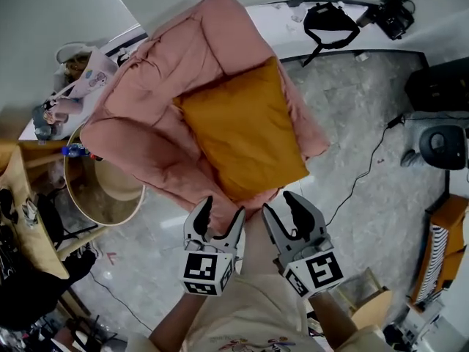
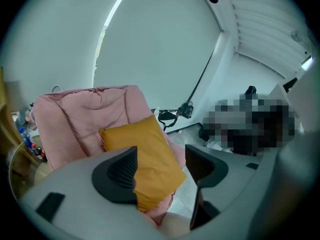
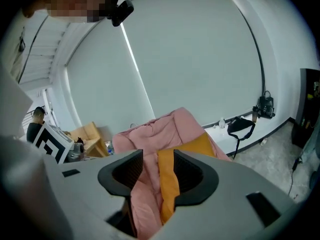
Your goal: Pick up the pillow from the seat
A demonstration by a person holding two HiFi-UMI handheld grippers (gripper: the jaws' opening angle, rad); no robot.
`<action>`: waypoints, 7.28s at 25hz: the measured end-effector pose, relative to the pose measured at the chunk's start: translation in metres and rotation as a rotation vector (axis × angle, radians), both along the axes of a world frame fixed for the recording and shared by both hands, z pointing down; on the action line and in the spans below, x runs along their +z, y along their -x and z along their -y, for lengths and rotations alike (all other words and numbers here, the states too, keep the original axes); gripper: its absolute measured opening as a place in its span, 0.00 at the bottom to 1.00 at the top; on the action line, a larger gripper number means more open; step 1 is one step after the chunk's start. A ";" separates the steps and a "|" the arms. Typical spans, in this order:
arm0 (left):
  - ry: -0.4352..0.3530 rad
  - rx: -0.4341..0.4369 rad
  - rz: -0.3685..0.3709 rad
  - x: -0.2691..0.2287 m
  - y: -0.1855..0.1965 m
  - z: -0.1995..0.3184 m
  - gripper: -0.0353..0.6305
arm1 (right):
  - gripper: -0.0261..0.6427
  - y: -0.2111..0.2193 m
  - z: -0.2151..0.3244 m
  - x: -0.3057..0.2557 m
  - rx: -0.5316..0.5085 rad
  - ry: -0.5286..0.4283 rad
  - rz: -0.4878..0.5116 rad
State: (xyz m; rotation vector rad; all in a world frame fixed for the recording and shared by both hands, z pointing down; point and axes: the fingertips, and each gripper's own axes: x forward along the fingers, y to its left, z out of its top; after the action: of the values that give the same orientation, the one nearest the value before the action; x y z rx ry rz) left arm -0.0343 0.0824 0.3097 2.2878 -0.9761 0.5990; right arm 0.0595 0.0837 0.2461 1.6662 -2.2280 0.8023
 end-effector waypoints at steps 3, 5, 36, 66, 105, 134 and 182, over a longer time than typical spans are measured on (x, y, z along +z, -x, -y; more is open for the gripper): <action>0.019 0.022 0.025 0.025 -0.013 0.014 0.57 | 0.39 -0.009 0.017 0.024 -0.025 0.041 0.014; 0.031 0.038 0.037 0.042 -0.017 0.020 0.61 | 0.44 -0.012 0.024 0.038 -0.028 0.061 0.022; 0.308 -0.188 0.063 0.248 -0.073 0.077 0.95 | 0.75 -0.094 0.147 0.218 -0.038 0.159 0.064; 0.377 -0.314 0.049 0.343 -0.091 0.098 0.95 | 0.88 -0.084 0.180 0.334 -0.130 0.303 0.004; 0.339 -0.337 0.075 0.300 -0.079 0.098 0.19 | 0.20 -0.054 0.178 0.311 -0.149 0.305 0.053; 0.206 -0.250 -0.009 0.196 -0.073 0.060 0.19 | 0.21 -0.046 0.128 0.186 -0.078 0.100 -0.006; -0.074 -0.179 -0.069 -0.046 0.055 -0.022 0.19 | 0.23 0.072 0.018 -0.068 -0.022 -0.174 0.043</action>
State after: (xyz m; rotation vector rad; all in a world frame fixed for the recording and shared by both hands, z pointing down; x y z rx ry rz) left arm -0.0895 0.1047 0.2640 2.2379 -1.1711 0.4119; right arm -0.0123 0.0660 0.1781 1.7116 -2.4024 0.6608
